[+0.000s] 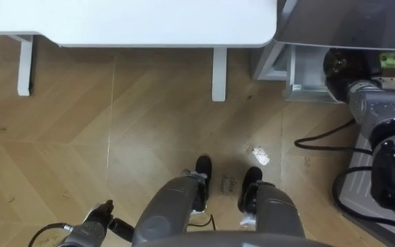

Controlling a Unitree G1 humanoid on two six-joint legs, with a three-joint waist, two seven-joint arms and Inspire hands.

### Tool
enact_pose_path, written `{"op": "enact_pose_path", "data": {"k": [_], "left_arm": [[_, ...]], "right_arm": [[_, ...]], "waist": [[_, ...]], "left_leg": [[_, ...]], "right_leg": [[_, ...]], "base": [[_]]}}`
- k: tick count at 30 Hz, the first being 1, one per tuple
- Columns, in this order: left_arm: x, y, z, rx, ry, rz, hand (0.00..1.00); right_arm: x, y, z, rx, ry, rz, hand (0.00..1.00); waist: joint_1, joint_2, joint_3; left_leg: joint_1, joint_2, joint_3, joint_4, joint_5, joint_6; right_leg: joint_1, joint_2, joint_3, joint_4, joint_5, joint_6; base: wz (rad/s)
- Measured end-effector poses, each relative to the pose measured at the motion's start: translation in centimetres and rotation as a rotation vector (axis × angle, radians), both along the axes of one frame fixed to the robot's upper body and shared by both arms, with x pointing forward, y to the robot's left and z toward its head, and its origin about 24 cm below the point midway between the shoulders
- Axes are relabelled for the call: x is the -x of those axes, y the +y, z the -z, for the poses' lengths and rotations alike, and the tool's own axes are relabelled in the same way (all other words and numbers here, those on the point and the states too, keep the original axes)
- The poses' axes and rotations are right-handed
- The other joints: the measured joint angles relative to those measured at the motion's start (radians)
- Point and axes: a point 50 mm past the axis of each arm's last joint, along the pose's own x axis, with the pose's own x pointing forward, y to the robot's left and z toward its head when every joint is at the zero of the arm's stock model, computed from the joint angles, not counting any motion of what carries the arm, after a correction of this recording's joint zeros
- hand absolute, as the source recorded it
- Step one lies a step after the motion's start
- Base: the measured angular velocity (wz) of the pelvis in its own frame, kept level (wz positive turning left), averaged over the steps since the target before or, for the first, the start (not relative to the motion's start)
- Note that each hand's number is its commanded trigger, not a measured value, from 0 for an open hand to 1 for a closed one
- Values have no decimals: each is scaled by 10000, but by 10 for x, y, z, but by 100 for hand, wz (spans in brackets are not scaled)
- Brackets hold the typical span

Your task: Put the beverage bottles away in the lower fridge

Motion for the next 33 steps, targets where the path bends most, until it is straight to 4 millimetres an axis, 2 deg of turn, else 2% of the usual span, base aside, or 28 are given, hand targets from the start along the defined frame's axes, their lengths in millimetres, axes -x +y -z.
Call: {"op": "enact_pose_path", "data": {"k": [8,33], "left_arm": [[0,-1,0,277,107,57,0],[-3,-2,0,503,153,117,0]], "right_arm": [[-2,-3,-4,128,-53,-7,0],[-3,-5,-6,773,165,-408,0]], "waist": [[-34,-6,4],[-107,-17,7]], "left_leg": [[7,-4,151,12,13,21],[29,-2,129,25,19,28]], "right_leg": [[-57,-66,2,122,-47,-2],[-49,-70,12,117,-49,1]], "base": [[0],[0]]}}
